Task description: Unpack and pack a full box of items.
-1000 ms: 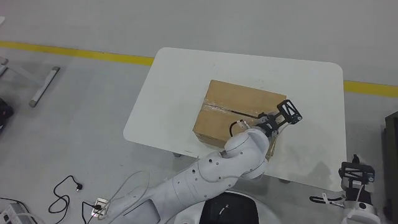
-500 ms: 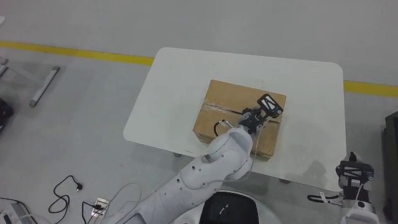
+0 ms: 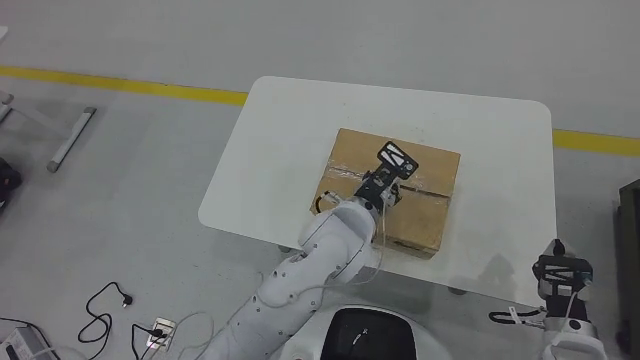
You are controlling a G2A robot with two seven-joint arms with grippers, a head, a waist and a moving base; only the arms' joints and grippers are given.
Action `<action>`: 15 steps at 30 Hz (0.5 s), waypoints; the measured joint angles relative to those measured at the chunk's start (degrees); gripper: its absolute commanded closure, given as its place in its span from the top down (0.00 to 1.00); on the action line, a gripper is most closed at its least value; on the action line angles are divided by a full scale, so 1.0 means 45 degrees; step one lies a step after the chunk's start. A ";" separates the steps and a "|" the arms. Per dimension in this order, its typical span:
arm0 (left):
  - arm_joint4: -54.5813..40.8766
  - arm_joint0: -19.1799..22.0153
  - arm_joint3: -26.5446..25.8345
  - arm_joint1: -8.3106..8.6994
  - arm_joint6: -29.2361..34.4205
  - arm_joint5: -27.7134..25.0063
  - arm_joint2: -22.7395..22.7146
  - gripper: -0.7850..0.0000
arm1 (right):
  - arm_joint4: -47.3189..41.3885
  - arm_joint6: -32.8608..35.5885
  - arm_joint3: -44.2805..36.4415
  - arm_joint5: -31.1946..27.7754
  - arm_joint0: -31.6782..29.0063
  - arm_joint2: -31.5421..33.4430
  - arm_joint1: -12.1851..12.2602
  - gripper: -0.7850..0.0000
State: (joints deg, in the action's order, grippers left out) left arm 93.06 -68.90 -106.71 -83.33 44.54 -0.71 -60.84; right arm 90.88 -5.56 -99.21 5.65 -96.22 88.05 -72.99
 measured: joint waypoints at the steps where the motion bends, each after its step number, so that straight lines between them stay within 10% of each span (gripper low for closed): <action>1: -0.0496 0.0088 0.0010 -0.0049 0.0030 -0.0069 0.0136 1.00 | 0.0002 0.0008 0.0001 0.0015 -0.0006 0.0020 -0.0002 0.00; 15: -0.1576 0.2104 0.2682 -0.0690 0.0676 0.1531 0.1753 1.00 | -0.0326 -0.0237 0.0156 0.0206 -0.0285 0.0407 -0.0031 0.00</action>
State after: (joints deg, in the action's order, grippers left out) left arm 85.96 -59.44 -94.64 -86.43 47.58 6.18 -52.95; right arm 89.41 -6.63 -98.50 6.57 -97.50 89.88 -73.14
